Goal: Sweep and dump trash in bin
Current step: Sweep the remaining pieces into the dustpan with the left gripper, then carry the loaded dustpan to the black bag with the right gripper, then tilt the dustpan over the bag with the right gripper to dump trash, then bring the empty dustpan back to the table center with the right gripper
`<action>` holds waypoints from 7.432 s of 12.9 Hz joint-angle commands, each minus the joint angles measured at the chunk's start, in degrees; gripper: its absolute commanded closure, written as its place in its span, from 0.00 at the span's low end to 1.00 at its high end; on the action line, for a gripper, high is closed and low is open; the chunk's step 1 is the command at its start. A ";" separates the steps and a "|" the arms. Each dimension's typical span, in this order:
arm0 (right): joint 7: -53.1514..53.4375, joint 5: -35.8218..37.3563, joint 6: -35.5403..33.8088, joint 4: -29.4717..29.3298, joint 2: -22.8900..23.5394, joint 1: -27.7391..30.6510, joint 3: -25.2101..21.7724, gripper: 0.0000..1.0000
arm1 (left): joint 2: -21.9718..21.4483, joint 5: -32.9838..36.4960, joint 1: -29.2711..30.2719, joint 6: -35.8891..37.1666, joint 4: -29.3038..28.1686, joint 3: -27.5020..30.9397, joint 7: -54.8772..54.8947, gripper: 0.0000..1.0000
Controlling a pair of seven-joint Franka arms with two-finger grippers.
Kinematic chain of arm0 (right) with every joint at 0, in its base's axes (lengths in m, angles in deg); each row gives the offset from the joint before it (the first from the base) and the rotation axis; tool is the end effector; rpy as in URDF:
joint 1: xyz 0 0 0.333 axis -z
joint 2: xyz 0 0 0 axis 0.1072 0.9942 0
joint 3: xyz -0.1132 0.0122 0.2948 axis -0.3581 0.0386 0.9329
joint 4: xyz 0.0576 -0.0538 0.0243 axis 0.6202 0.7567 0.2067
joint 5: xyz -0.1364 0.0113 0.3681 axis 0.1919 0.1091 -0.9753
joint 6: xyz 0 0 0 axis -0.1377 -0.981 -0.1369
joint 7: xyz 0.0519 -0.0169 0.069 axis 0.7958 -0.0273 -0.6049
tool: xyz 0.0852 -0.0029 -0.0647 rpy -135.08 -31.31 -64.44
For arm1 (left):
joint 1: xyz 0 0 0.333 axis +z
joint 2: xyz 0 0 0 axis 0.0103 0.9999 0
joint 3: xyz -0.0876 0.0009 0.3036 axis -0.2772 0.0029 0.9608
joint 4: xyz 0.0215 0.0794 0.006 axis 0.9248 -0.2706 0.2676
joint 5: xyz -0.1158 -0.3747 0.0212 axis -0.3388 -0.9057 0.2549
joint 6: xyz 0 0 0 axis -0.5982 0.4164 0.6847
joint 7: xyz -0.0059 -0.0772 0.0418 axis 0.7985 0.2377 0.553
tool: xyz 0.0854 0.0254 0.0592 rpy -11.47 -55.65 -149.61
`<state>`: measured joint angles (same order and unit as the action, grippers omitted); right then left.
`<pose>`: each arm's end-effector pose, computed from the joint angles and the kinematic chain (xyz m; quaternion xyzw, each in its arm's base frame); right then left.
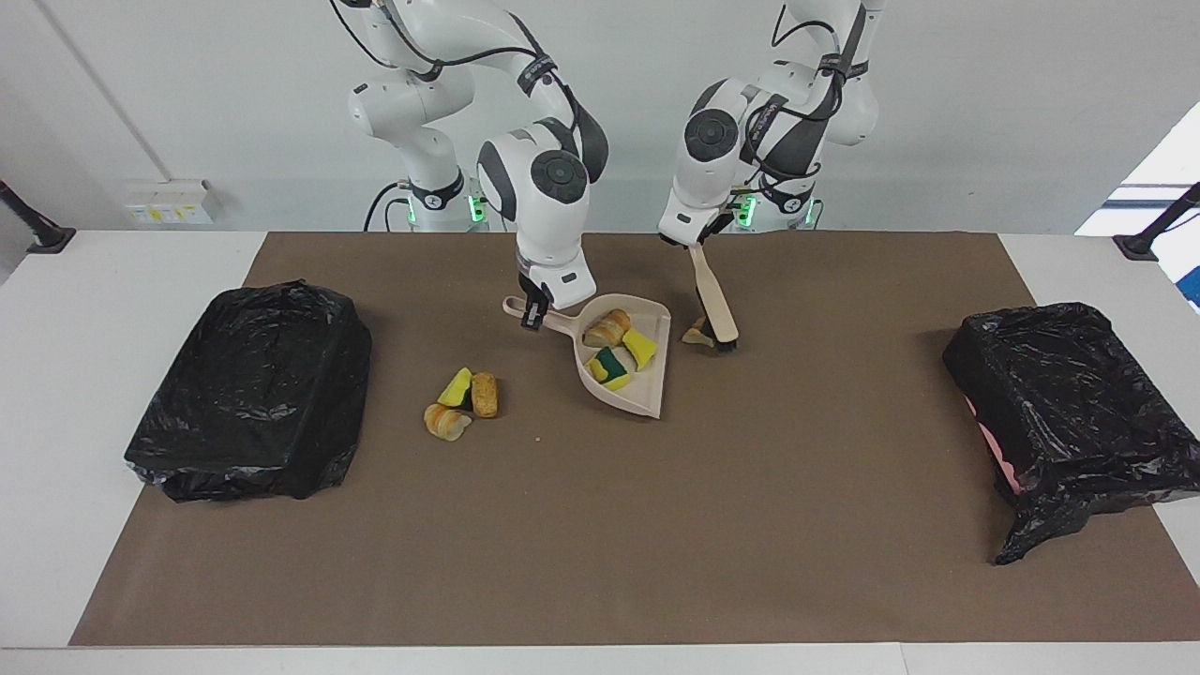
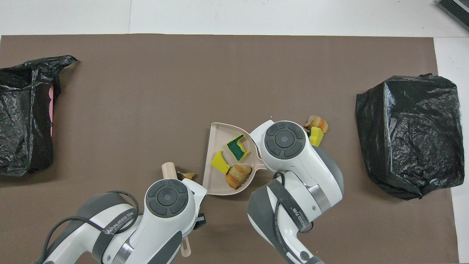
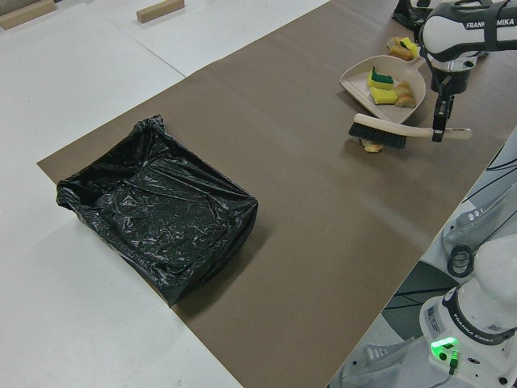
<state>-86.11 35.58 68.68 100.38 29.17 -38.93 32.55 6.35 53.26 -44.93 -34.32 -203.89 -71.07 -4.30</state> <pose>0.4891 0.2803 0.3835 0.7678 0.6330 -0.0956 0.0245 0.3212 -0.3012 0.3836 -0.9765 -0.1129 0.1666 0.0775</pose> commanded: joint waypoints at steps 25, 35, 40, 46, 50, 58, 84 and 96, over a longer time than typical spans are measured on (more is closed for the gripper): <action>1.49 1.53 3.29 6.15 -1.82 -1.85 0.10 1.00 | -0.62 -4.51 -2.65 -9.96 0.46 0.42 12.63 1.00; -5.42 0.30 -6.97 -2.44 -8.32 11.92 0.01 1.00 | -7.65 -0.90 -1.93 -4.92 -3.65 -2.72 9.04 1.00; -23.17 0.12 -12.53 -7.20 -10.61 29.66 -0.34 1.00 | -8.10 -0.90 -9.65 -15.55 -9.80 -5.82 -2.12 1.00; -44.72 4.14 -5.94 -10.44 -8.08 51.91 -1.04 1.00 | -5.99 -1.34 -16.26 -25.05 -13.59 -5.82 -6.97 1.00; -58.87 7.33 -1.22 -21.25 2.38 59.13 -1.04 1.00 | -2.82 -2.65 -16.35 -26.81 -13.24 -5.82 -7.24 0.98; -77.76 16.02 9.61 -19.51 2.57 58.80 -0.87 1.00 | -0.54 -2.31 -9.61 -24.28 -7.63 -5.20 -1.99 0.00; -57.24 47.84 -0.15 -14.16 -7.27 47.02 0.71 1.00 | 5.35 8.41 39.89 20.74 48.11 -4.41 61.58 0.00; -28.20 33.02 -24.28 -18.63 -10.26 39.40 3.53 1.00 | 8.43 7.80 40.16 23.19 53.04 -4.76 61.15 0.00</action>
<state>-122.65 71.96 48.51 82.89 18.73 3.60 35.98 15.22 60.69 -5.33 -12.60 -151.44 -75.33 56.56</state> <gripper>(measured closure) 0.670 0.000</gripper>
